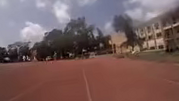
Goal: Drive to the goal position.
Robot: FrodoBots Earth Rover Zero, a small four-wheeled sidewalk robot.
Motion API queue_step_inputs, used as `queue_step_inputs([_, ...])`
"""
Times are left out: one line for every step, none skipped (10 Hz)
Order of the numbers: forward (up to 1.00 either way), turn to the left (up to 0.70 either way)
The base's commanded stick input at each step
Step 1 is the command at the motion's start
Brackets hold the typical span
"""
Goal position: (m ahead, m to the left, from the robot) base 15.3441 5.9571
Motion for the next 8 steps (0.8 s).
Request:
queue_step_inputs([0.7,0.0])
queue_step_inputs([0.7,0.0])
queue_step_inputs([0.7,0.0])
queue_step_inputs([0.7,0.0])
queue_step_inputs([0.7,0.0])
queue_step_inputs([0.7,0.0])
queue_step_inputs([0.7,0.0])
queue_step_inputs([0.7,0.0])
